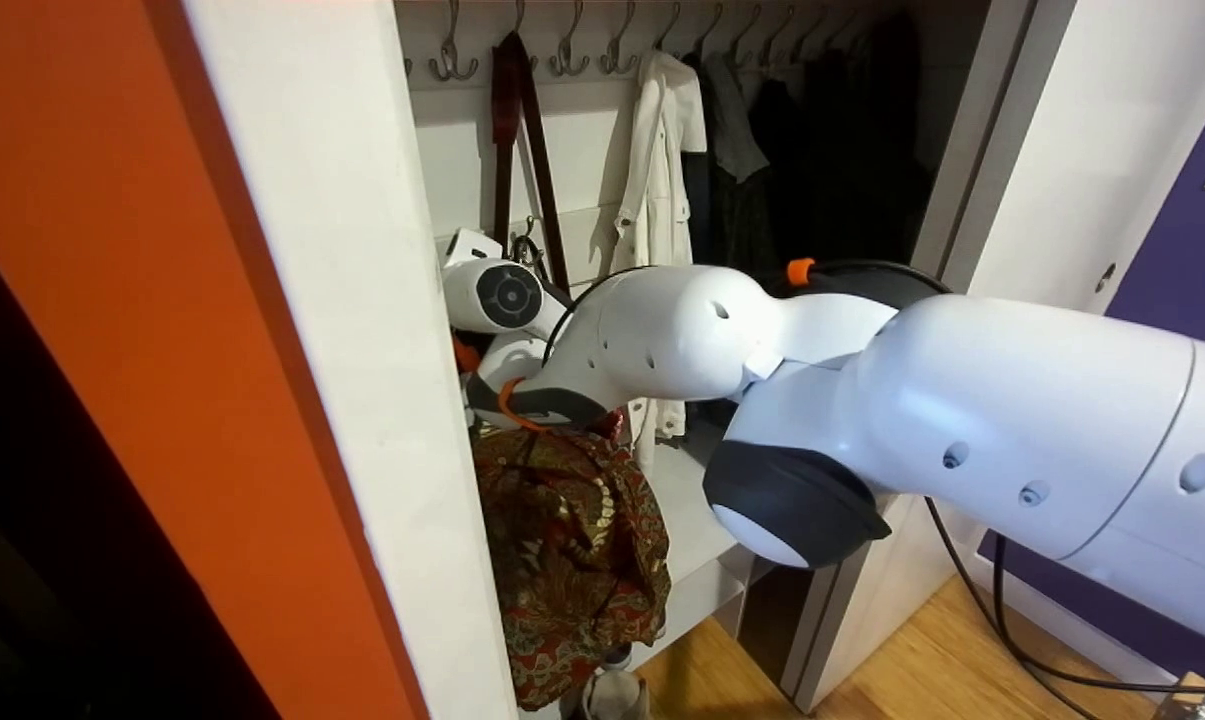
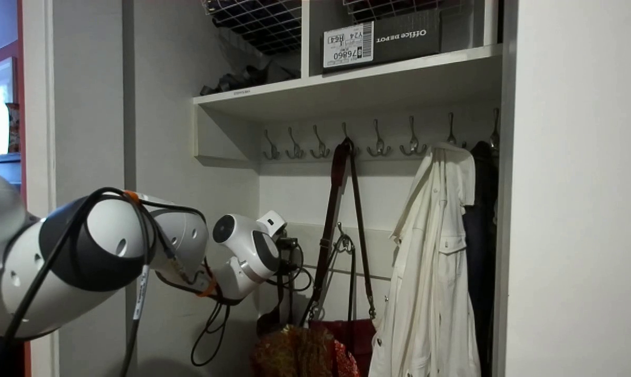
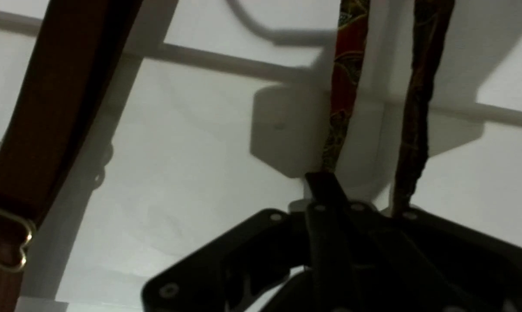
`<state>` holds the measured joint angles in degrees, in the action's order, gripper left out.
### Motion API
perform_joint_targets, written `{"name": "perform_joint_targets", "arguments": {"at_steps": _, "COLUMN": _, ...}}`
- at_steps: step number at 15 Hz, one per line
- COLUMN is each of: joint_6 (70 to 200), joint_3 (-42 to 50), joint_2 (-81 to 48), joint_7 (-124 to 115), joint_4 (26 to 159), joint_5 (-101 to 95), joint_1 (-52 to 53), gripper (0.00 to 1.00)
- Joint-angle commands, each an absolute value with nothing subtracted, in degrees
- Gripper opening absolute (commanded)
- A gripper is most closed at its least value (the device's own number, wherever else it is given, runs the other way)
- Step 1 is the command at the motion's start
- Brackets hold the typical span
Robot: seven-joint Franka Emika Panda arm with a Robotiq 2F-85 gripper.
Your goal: Hang the brown bag on the hook
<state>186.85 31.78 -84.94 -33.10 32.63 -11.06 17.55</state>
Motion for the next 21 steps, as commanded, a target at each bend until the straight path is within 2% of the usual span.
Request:
{"name": "perform_joint_targets", "arguments": {"at_steps": 1, "joint_6": 185.94, "joint_3": 38.59, "joint_2": -85.2, "joint_7": -36.41, "joint_4": 31.12, "joint_5": -7.6, "joint_1": 18.84, "gripper": 0.0}}
{"name": "perform_joint_targets", "arguments": {"at_steps": 15, "joint_6": 167.34, "joint_3": 45.29, "joint_2": -82.09, "joint_7": -40.68, "joint_4": 33.73, "joint_5": -7.82, "joint_1": 24.93, "gripper": 0.0}}
{"name": "perform_joint_targets", "arguments": {"at_steps": 21, "joint_6": 159.53, "joint_3": 43.27, "joint_2": -79.45, "joint_7": -38.35, "joint_4": 34.94, "joint_5": -7.46, "joint_1": 26.55, "gripper": 0.0}}
